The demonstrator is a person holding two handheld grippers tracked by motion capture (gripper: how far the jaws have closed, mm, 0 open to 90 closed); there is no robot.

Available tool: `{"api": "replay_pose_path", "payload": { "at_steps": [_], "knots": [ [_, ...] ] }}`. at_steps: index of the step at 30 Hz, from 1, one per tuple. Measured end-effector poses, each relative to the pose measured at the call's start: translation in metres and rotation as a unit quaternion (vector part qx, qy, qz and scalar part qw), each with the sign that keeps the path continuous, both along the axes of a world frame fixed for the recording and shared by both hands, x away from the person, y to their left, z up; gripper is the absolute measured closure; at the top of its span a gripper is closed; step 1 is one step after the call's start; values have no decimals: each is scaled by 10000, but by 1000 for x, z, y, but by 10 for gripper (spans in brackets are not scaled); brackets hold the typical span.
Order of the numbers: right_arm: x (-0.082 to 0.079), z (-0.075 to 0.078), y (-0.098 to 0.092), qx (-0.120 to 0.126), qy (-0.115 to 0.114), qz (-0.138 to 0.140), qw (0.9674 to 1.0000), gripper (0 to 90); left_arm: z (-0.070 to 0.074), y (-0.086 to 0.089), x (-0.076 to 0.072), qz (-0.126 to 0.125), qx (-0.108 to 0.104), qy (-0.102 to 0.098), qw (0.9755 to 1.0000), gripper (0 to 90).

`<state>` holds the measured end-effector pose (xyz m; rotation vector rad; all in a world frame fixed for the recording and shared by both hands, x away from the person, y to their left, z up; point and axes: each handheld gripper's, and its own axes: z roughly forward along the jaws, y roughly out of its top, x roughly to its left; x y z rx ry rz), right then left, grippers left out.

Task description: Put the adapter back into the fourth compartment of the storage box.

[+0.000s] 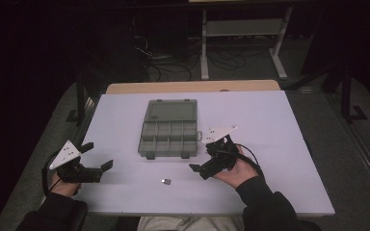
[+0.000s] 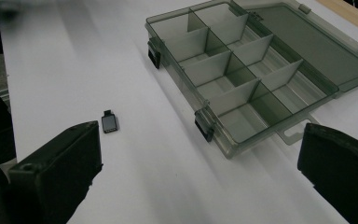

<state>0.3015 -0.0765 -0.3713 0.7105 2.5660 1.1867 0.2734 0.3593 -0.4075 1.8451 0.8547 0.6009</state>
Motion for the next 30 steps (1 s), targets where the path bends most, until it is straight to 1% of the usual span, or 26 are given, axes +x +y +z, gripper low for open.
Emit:
{"api": "replay_pose_path", "payload": {
  "at_steps": [1, 6, 7, 19, 20, 24, 30],
  "knots": [
    [1, 1, 3, -3, 12, 49, 10000, 0, 0, 0, 0, -4, 6, 5, 10000, 0],
    [1, 0, 8, -35, 43, 102, 9999, 0, 0, 0, 0, 2, -8, 0, 10000, 0],
    [1, -1, 11, -58, 40, 154, 9999, 0, 0, 0, 0, 2, -6, 2, 10000, 0],
    [1, -5, 23, -134, 105, 283, 9995, 0, 0, 0, 0, 0, -8, 1, 10000, 0],
    [-1, -7, 27, -182, 123, 360, 9991, 0, 0, 0, 0, -1, -7, 2, 10000, 0],
    [-2, -9, 33, -232, 144, 430, 9987, 0, 0, 0, 0, -4, -7, -1, 10000, 0],
    [-2, -10, 40, -239, 170, 534, 9981, 0, 0, 0, 0, -2, -7, 2, 10000, 0]
  ]
}}
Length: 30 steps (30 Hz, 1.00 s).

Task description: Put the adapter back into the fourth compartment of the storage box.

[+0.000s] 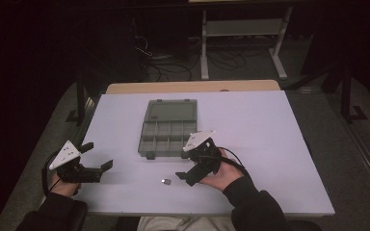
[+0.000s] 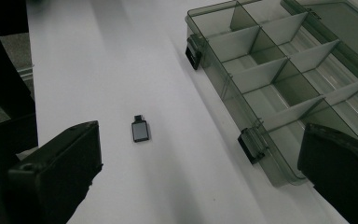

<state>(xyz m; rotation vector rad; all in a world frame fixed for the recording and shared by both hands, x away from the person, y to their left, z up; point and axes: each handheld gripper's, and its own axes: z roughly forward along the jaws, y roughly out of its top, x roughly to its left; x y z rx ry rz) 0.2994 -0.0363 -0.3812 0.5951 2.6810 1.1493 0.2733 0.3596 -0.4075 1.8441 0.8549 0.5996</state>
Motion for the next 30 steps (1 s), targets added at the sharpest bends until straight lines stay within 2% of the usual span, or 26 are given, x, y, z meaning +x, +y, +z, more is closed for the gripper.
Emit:
{"api": "replay_pose_path", "payload": {
  "at_steps": [14, 20, 21, 30],
  "knots": [
    [-1, -5, 12, -31, 99, 170, 9998, 0, 0, 0, 0, 5, -7, 4, 10000, 0],
    [-2, -10, 22, -87, 153, 293, 9994, 0, 0, 0, 0, 6, -8, 1, 10000, 0],
    [-3, -13, 26, -125, 218, 368, 9990, 0, 0, 0, 0, 8, -11, -1, 10000, 0],
    [-5, -20, 34, -244, 291, 496, 9980, 0, 0, 0, 0, 7, -18, -1, 10000, 0]
  ]
}}
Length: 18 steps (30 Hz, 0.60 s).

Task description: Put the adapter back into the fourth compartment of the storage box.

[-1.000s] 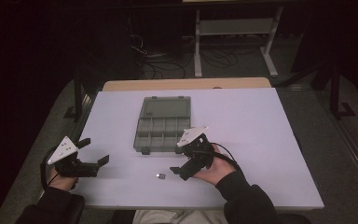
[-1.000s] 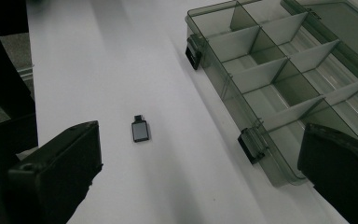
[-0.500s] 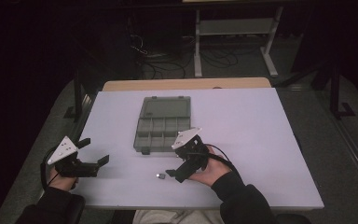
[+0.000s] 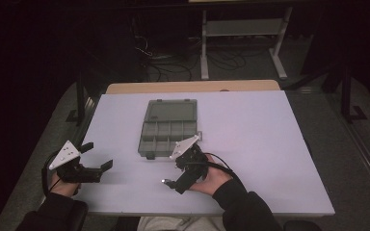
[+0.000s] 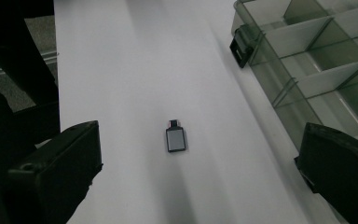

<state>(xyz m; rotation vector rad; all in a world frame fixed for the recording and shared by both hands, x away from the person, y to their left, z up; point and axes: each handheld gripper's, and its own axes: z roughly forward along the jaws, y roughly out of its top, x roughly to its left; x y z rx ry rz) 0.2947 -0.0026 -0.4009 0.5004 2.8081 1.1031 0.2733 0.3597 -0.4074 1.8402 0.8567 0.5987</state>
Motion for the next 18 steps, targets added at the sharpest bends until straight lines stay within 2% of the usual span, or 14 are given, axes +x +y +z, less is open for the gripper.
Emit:
{"api": "replay_pose_path", "payload": {
  "at_steps": [6, 7, 11, 13, 18],
  "knots": [
    [0, -4, 5, -29, 109, 105, 9999, 22, 0, 0, 0, -6, 2, 8, 10000, 0],
    [-2, -9, 10, -112, 171, 198, 9996, 28, 0, 0, 0, 4, -12, 20, 10000, 0],
    [-2, -12, 12, -157, 187, 238, 9994, 31, 0, 0, 0, 6, -15, 24, 10000, 0],
    [-2, -14, 15, -199, 232, 322, 9990, 89, 0, 0, 0, 3, -13, 27, 10000, 0],
    [-2, -16, 17, -250, 283, 428, 9984, 122, 0, 0, 0, 5, -19, 30, 10000, 0]
  ]
}}
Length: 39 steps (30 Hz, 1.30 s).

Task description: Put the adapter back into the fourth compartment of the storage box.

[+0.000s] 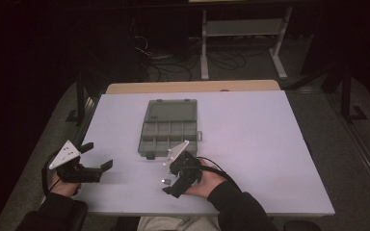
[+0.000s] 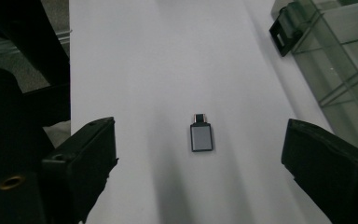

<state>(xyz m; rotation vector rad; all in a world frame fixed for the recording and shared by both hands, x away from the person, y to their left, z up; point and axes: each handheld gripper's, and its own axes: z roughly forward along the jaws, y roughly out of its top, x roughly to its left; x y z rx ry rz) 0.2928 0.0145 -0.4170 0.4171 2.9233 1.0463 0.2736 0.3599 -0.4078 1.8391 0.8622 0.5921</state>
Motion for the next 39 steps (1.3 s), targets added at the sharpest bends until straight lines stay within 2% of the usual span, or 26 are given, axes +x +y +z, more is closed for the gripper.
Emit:
{"api": "replay_pose_path", "payload": {
  "at_steps": [3, 5, 10, 14, 15, 16, 17, 19, 20, 28, 29, 32, 33, 35, 39],
  "knots": [
    [2, -5, 4, -81, 84, 93, 9999, 175, 0, 0, 0, -5, 2, 1, 10000, 0],
    [3, -6, 5, -108, 84, 103, 9999, 190, 0, 0, 0, -10, 6, -1, 10000, 0],
    [2, -9, 8, -159, 56, 211, 9996, 297, 0, 0, 0, -8, 2, 2, 10000, 0],
    [2, -10, 8, -186, 29, 237, 9995, 313, 0, 0, 0, -15, 8, -3, 10000, 0],
    [1, -11, 10, -205, 12, 261, 9994, 355, 0, 0, 0, -13, 6, -2, 10000, 0],
    [1, -11, 10, -205, 12, 261, 9994, 355, 0, 0, 0, -13, 6, -2, 10000, 0],
    [2, -13, 11, -228, -24, 277, 9994, 437, 0, 0, 0, -16, 4, -3, 10000, 0],
    [2, -13, 12, -232, -30, 275, 9993, 448, 0, 0, 0, -16, 4, 0, 10000, 0],
    [2, -14, 12, -233, -52, 247, 9994, 481, 0, 0, 0, -18, 1, -3, 10000, 0],
    [4, -17, 15, -302, -51, 192, 9993, 523, 0, 0, 0, -20, 12, -1, 10000, 0],
    [5, -19, 15, -344, -73, 214, 9992, 566, 0, 0, 0, -17, 5, -1, 10000, 0],
    [5, -20, 16, -371, -88, 214, 9990, 580, 0, 0, 0, -16, 4, 0, 10000, 0],
    [5, -21, 17, -446, -124, 153, 9988, 627, 0, 0, 0, -22, 1, -3, 10000, 0],
    [5, -21, 17, -433, -150, 150, 9988, 669, 0, 0, 0, -30, 3, -3, 10000, 0],
    [5, -22, 18, -433, -182, 148, 9988, 692, 0, 0, 0, -27, 6, -4, 10000, 0]
  ]
}}
